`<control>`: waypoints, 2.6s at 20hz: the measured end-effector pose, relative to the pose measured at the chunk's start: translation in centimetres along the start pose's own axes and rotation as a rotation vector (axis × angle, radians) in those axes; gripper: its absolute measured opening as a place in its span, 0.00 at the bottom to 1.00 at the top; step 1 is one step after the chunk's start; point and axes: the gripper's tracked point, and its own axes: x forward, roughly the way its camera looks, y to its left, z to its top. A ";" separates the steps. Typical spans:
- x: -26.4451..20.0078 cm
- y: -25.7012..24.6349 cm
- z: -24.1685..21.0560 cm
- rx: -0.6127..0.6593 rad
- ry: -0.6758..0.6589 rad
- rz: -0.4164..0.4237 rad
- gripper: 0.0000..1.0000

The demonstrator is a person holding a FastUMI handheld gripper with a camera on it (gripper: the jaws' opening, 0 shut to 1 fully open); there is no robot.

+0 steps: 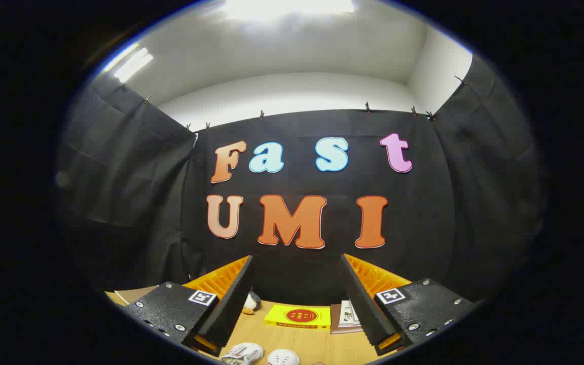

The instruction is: Open the storage box then place both shoes into the box .Put the left shoe in first, then the right shoe, with the right side of both shoes facing outward in a uniform manner.

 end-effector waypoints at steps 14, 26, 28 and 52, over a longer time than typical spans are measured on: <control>0.7 1.4 1.2 0.057 -0.049 0.018 0.99; 0.7 15.0 -16.5 0.174 0.516 0.362 0.99; 0.0 18.0 -19.7 0.264 0.623 0.429 0.98; -4.2 36.0 -33.7 1.041 1.290 0.698 0.95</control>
